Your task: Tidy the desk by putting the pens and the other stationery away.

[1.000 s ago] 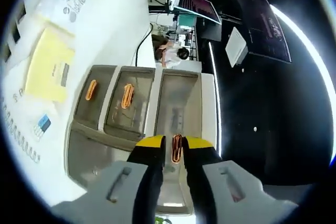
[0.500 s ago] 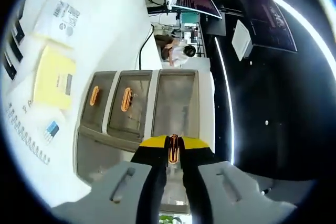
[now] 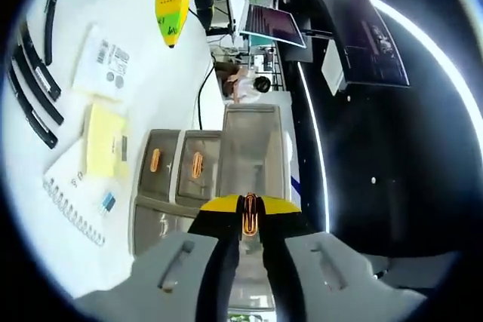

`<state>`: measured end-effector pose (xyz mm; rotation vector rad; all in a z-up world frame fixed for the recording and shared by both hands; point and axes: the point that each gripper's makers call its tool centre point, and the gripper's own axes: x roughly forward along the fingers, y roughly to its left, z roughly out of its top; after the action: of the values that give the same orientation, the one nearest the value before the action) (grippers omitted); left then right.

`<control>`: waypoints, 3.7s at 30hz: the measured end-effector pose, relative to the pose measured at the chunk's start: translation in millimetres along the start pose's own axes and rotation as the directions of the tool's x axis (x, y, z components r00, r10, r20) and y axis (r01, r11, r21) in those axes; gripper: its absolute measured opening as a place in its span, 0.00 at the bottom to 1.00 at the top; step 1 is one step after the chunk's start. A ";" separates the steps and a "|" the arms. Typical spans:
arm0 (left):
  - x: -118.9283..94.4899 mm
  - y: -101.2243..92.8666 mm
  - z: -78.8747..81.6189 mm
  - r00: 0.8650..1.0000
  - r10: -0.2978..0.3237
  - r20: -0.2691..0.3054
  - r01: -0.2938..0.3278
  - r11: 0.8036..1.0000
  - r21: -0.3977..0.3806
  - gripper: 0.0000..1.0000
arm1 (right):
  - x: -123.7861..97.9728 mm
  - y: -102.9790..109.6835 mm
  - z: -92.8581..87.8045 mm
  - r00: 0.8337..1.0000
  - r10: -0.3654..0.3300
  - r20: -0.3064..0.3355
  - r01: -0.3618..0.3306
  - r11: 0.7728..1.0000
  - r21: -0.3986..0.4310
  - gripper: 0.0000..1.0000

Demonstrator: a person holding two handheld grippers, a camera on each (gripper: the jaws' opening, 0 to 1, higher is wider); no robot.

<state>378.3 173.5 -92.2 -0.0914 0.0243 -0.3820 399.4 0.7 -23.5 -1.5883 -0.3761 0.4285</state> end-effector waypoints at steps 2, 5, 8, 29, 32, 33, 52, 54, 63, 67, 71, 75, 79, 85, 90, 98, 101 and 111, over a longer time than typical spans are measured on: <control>1.0 0.2 -1.1 1.000 0.003 -0.003 -0.003 1.000 0.016 0.97 | 0.0 -0.7 1.8 1.000 -0.001 0.004 0.001 1.000 -0.019 0.11; 1.5 -2.9 -2.4 1.000 -0.001 -0.007 0.001 0.999 0.045 0.97 | -4.0 -4.1 4.0 1.000 -0.007 0.010 0.007 1.000 -0.006 0.11; 1.7 -7.7 -2.7 1.000 -0.019 -0.011 0.020 0.998 0.060 0.96 | -5.3 -2.0 4.5 1.000 -0.014 0.015 0.014 1.000 0.012 0.11; 5.7 -5.7 -8.0 1.000 0.006 -0.018 -0.003 0.988 0.157 0.95 | -18.5 0.9 11.4 0.999 -0.040 0.030 0.040 0.999 0.004 0.11; 6.5 -8.4 -10.4 1.000 -0.007 -0.028 0.011 0.987 0.157 0.94 | -19.5 0.9 11.4 0.999 -0.039 0.033 0.038 0.999 0.022 0.11; 6.7 -9.4 -11.0 0.999 -0.010 -0.032 0.015 0.987 0.158 0.95 | -20.2 1.0 12.4 0.999 -0.039 0.035 0.038 0.999 0.023 0.12; 6.1 -6.9 -11.4 0.999 -0.002 -0.042 0.009 0.985 0.170 0.93 | -29.8 2.1 28.6 0.990 -0.034 0.137 0.009 0.984 0.179 0.05; 6.1 -8.8 -11.2 0.999 -0.007 -0.041 0.014 0.985 0.175 0.93 | -36.0 6.3 31.7 0.986 -0.039 0.164 0.000 0.972 0.233 0.06; 8.7 -18.8 -16.3 0.998 -0.028 -0.055 0.039 0.978 0.207 0.92 | -56.9 32.4 1.6 0.991 -0.082 0.107 0.021 0.880 0.475 0.10; 8.9 -28.0 -11.5 0.998 -0.051 -0.019 0.054 0.979 0.197 0.88 | -67.9 38.8 -18.6 0.991 -0.112 0.066 0.049 0.789 0.613 0.11; 8.8 -42.5 -15.4 0.995 -0.092 -0.040 0.100 0.960 0.261 0.82 | -94.5 27.2 -18.9 0.969 -0.231 0.091 0.094 0.681 0.726 0.12; 10.4 -48.1 -24.8 0.995 -0.059 -0.075 0.082 0.929 0.361 0.80 | -103.4 29.8 -32.7 0.970 -0.240 0.040 0.145 0.702 0.697 0.12; 10.2 -64.4 -28.7 0.992 -0.094 -0.087 0.122 0.900 0.418 0.77 | -104.6 32.1 -40.1 0.970 -0.240 0.039 0.131 0.652 0.747 0.12; 10.5 -89.0 -40.1 0.984 -0.129 -0.124 0.175 0.824 0.538 0.72 | -104.4 34.0 -47.2 0.974 -0.227 -0.010 0.159 0.648 0.745 0.12; 12.0 -96.2 -51.4 0.983 -0.103 -0.154 0.179 0.753 0.633 0.63 | -103.1 38.1 -53.4 0.978 -0.207 -0.036 0.163 0.639 0.752 0.12; 18.8 -107.3 -65.3 0.976 -0.090 -0.200 0.205 0.694 0.690 0.52 | -104.8 37.3 -60.5 0.975 -0.215 -0.058 0.180 0.607 0.774 0.12; 21.3 -113.6 -73.4 0.970 -0.086 -0.228 0.227 0.660 0.717 0.51 | -103.0 39.9 -60.9 0.977 -0.206 -0.057 0.173 0.600 0.781 0.12; 32.8 -124.7 -76.1 0.946 -0.078 -0.315 0.307 0.524 0.795 0.45 | -110.3 27.4 -70.1 0.960 -0.264 -0.095 0.235 0.577 0.782 0.12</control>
<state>359.3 39.7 -156.6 0.9456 0.0709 -0.5998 336.8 -115.7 -42.7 -0.6297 -0.3577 0.3271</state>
